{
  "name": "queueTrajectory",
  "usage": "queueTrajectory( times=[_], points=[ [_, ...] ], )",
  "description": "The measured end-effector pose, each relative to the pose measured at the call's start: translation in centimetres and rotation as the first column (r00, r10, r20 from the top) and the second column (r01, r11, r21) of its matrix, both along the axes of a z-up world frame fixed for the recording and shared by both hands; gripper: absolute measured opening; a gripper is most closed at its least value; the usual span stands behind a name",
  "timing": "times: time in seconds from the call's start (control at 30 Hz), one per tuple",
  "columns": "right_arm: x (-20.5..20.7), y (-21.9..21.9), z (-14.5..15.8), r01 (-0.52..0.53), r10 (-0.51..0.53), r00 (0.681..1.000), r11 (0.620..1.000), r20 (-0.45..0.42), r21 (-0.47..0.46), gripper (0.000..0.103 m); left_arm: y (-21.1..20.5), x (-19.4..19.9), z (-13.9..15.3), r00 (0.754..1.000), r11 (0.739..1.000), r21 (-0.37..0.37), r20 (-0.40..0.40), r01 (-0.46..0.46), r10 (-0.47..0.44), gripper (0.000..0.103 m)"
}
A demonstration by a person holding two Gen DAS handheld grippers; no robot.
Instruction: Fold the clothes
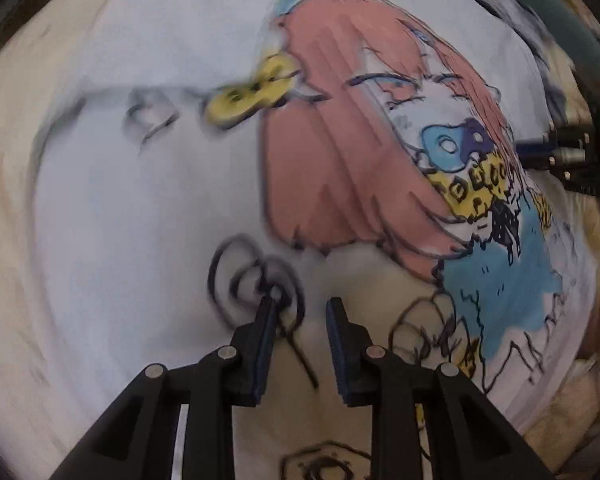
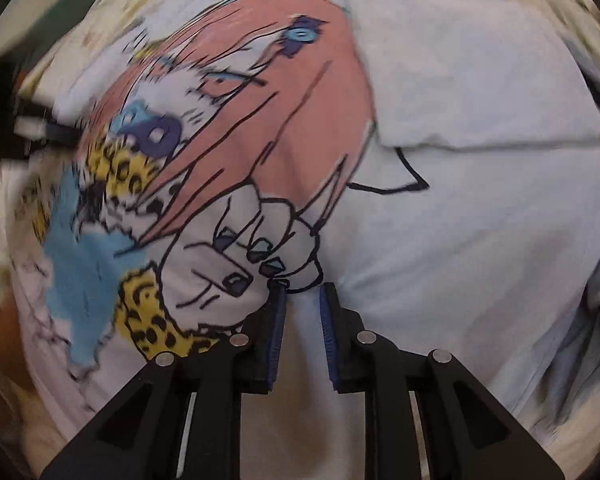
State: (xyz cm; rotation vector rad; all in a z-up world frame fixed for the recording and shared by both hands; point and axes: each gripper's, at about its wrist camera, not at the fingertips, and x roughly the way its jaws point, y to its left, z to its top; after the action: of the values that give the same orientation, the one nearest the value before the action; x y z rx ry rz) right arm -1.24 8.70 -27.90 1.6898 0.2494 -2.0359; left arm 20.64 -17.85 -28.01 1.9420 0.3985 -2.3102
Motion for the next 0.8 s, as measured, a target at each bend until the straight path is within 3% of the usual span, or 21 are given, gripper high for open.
queueTrajectory(
  times=[0.07, 0.13, 0.2, 0.3, 0.37, 0.4, 0.5, 0.63, 0.8],
  points=[
    [-0.8, 0.4, 0.8, -0.014, 0.013, 1.000, 1.000, 0.021, 0.012, 0.022, 0.2, 0.3, 1.4, 0.999, 0.998, -0.056, -0.033, -0.012, 0.010, 0.026],
    [-0.6, 0.2, 2.6, -0.052, 0.052, 0.997, 0.999, -0.052, -0.001, 0.023, 0.8, 0.6, 3.3, 0.991, 0.997, -0.081, -0.133, 0.001, -0.012, 0.026],
    [0.2, -0.4, 4.0, -0.108, 0.098, 0.991, 0.987, -0.086, -0.118, 0.026, 2.4, 0.4, 3.8, 0.977, 0.996, -0.059, -0.196, 0.072, -0.082, 0.026],
    [1.2, -3.0, 3.5, -0.211, 0.201, 0.977, 0.963, -0.070, -0.167, 0.034, 6.0, -0.2, 1.8, 0.957, 0.967, -0.087, -0.148, 0.238, -0.249, 0.026],
    [2.8, -5.4, 1.2, -0.288, 0.287, 0.957, 0.956, -0.030, -0.058, 0.074, 8.2, -1.0, -0.1, 0.937, 0.931, -0.160, -0.072, 0.329, -0.343, 0.028],
    [3.8, -5.9, 0.3, -0.324, 0.324, 0.946, 0.946, -0.021, -0.006, 0.101, 8.6, -0.6, -0.2, 0.933, 0.925, -0.185, -0.082, 0.332, -0.351, 0.029],
    [6.8, -4.5, -1.1, -0.395, 0.400, 0.916, 0.913, -0.036, 0.106, 0.103, 8.9, 1.3, 0.3, 0.938, 0.931, -0.189, -0.091, 0.314, -0.335, 0.031],
    [9.8, -0.7, -1.6, -0.336, 0.333, 0.942, 0.929, 0.040, 0.153, 0.103, 8.8, 6.2, 0.4, 0.943, 0.937, -0.153, -0.059, 0.315, -0.327, 0.033],
    [13.8, 1.8, -2.6, -0.436, 0.399, 0.900, 0.850, 0.178, 0.296, 0.103, 7.5, 11.1, 1.3, 0.961, 0.960, -0.078, -0.039, 0.270, -0.274, 0.036]
  ],
)
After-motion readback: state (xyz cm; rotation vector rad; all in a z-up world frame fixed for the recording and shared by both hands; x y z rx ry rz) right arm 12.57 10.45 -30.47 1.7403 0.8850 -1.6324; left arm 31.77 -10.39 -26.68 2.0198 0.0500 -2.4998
